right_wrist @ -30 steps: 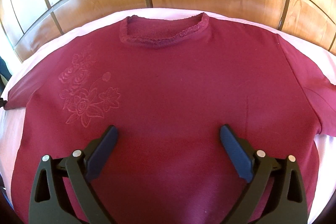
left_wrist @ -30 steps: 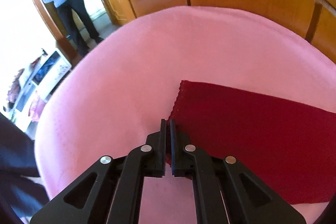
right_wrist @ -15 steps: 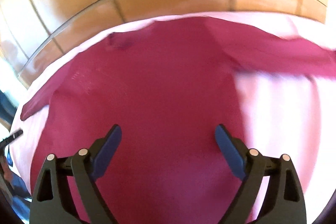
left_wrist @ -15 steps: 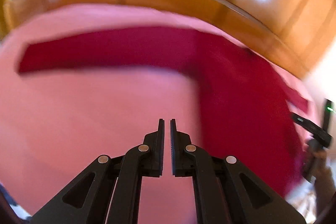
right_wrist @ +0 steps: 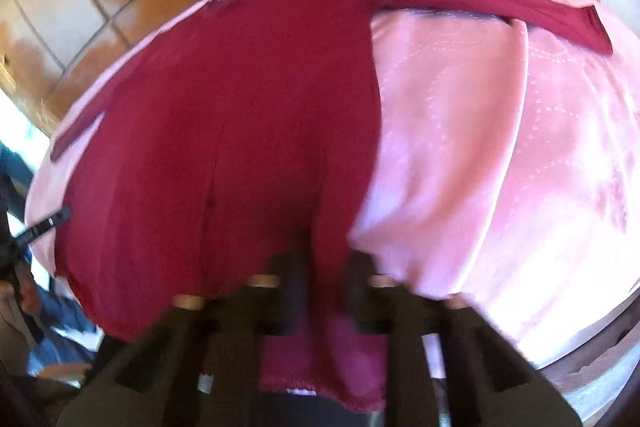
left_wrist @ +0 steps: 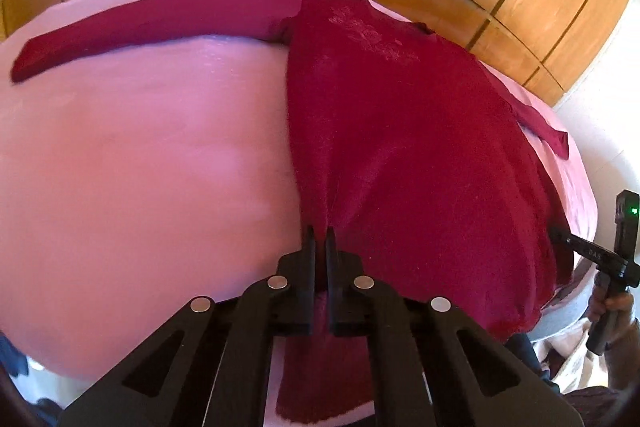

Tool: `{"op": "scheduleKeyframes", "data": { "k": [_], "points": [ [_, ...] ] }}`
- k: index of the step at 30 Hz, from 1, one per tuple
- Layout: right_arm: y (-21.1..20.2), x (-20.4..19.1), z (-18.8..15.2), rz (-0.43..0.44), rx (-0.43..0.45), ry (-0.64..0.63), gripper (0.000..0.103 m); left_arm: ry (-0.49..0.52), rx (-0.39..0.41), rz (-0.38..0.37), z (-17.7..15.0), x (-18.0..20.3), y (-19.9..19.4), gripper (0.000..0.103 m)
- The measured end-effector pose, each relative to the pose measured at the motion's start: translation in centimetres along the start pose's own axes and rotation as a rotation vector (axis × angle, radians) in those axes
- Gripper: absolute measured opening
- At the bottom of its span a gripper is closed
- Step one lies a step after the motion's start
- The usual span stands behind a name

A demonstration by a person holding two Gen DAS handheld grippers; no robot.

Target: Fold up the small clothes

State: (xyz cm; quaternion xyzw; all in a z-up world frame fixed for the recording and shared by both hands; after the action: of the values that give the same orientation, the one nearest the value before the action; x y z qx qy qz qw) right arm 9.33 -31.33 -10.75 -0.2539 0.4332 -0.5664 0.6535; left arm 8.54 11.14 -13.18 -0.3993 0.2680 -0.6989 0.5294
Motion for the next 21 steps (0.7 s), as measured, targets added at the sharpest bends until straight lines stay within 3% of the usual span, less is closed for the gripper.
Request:
{"op": "scheduleKeyframes", "data": {
  "k": [3,6,8,9,11,12,14,18,21],
  "points": [
    [-2.0,0.8,0.1,0.01,0.031,0.009,0.007,-0.041,-0.004,-0.004,-1.0,-0.9,-1.1,0.002],
    [-0.4,2.7,-1.6,-0.032,-0.041,0.026,0.007,-0.02,-0.039,0.0,-2.3,-0.2,-1.3,0.002],
    [-0.6,3.4,-1.6,0.011,-0.034,0.075,0.009,-0.008,-0.046,0.038,-2.4,-0.1,-1.2,0.003],
    [-0.7,3.5,-1.5,0.03,-0.032,0.094,0.012,-0.025,-0.049,0.031,-2.2,-0.2,-1.4,0.003],
    [-1.2,3.6,-1.0,0.064,-0.017,0.113,0.034,-0.056,0.002,0.048,-0.8,-0.8,-2.8,0.015],
    [-1.4,3.7,-0.8,0.07,-0.007,0.113,0.04,-0.05,0.052,0.087,0.3,-1.2,-3.8,0.025],
    [-2.1,5.1,0.5,0.074,0.033,0.161,0.049,-0.041,0.11,0.101,1.9,-1.3,-5.0,0.033],
    [-3.0,10.0,4.3,0.08,0.135,0.33,0.049,-0.039,0.163,0.088,5.0,0.2,-4.3,0.033],
    [-2.7,16.0,8.0,0.072,0.213,0.514,0.048,0.001,0.159,0.079,6.5,2.9,-1.7,0.035]
  ]
}}
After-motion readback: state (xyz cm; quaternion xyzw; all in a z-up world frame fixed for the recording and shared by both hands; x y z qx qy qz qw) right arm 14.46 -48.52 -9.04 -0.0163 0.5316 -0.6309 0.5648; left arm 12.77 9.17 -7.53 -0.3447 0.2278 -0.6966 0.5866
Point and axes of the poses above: each gripper's, at about its wrist camera, not at the fingertips, and y roughly the way its jaws point, x to its right, z to its top, the point moved 8 cm from there along y, roughly the way its jaws point, and after that the axes turned 1 degree about z, right-handed, at the moved point
